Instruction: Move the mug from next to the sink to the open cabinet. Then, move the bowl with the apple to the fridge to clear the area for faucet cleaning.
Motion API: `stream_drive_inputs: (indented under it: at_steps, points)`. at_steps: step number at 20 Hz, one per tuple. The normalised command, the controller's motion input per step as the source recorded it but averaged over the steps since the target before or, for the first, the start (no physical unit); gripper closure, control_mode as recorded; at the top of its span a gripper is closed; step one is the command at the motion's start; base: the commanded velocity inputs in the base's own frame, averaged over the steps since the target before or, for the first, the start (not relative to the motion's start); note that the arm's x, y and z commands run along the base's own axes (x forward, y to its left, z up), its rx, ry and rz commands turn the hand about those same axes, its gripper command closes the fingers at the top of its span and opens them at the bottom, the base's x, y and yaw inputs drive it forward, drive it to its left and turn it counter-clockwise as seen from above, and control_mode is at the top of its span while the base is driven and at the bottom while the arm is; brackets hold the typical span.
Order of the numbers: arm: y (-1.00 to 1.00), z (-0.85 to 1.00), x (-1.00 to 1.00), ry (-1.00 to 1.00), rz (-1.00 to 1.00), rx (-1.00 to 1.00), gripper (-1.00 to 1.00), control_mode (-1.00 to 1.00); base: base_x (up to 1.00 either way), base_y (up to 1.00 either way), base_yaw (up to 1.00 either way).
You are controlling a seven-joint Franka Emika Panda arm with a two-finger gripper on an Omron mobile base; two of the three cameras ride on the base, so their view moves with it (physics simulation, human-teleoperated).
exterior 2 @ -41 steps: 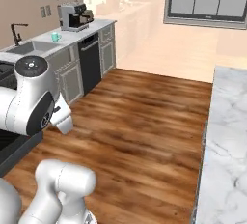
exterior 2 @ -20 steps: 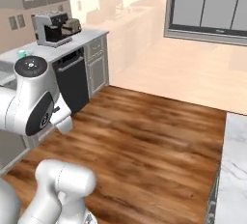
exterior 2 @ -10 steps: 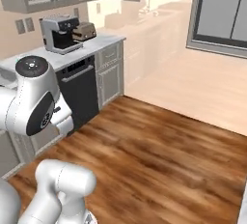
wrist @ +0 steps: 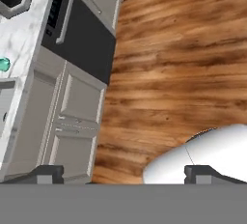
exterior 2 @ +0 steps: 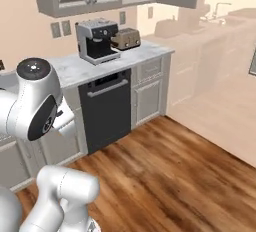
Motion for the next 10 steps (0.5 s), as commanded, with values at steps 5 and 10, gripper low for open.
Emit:
stream_drive_inputs:
  at_steps: [5, 10]
  points:
    - [0.0, 0.0, 0.0, 0.0, 0.0, 0.0, -1.0, 1.0, 1.0, -0.14, 0.49]
    - [0.0, 0.0, 0.0, 0.0, 0.0, 0.0, -1.0, 1.0, 1.0, -0.22, 0.47]
